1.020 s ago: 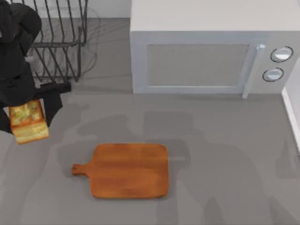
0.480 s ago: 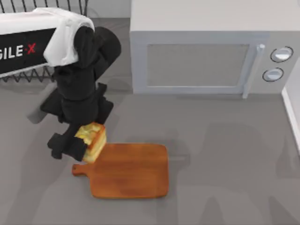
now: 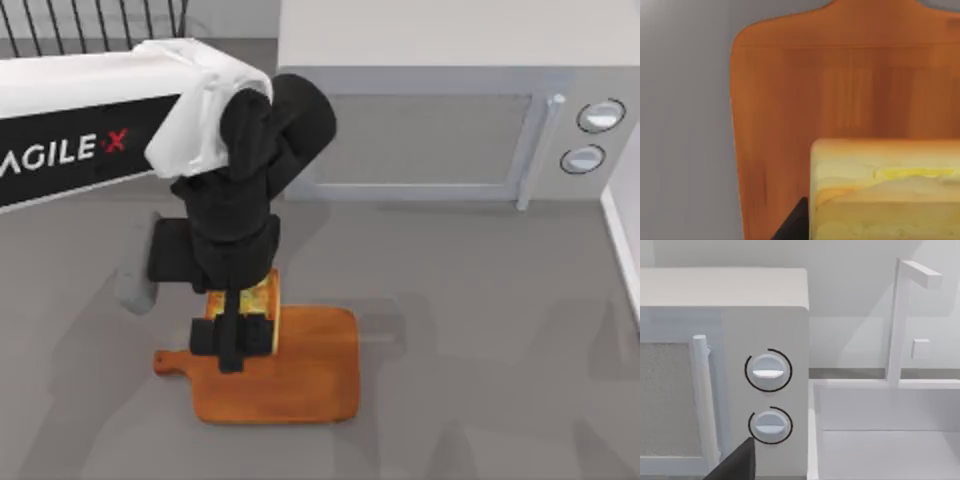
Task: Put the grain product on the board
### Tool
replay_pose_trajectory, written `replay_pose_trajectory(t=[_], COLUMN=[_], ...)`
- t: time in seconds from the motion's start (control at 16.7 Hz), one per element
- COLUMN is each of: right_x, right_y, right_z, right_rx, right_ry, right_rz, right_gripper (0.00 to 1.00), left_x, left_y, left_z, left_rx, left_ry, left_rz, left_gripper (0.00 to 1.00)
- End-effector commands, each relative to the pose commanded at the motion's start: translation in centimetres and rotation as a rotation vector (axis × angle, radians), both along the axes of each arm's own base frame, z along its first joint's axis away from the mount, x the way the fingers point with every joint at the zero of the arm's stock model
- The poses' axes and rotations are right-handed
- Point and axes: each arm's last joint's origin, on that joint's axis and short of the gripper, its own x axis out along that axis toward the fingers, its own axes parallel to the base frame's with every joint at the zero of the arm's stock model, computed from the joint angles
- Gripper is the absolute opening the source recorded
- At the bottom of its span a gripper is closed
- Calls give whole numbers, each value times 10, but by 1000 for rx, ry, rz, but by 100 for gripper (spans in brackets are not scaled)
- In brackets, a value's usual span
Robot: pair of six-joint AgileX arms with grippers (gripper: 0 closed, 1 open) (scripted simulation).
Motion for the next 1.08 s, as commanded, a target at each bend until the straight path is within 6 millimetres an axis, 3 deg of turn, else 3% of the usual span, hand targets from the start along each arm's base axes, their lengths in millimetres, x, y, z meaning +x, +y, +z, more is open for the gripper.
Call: replay_pose_trajectory(t=[0.48,1.08], right_x=[0,0], right_y=[0,0], right_z=[0,0], right_rx=[0,0], right_ry=[0,0], right_rz=[0,0], right_gripper=[100,100], left_x=[0,0], left_y=[-1,-3], left_z=[-1,-29], left_rx=[-2,-16], left_ry=[-4,-25], left_rz=[22,19], left_gripper=[0,0])
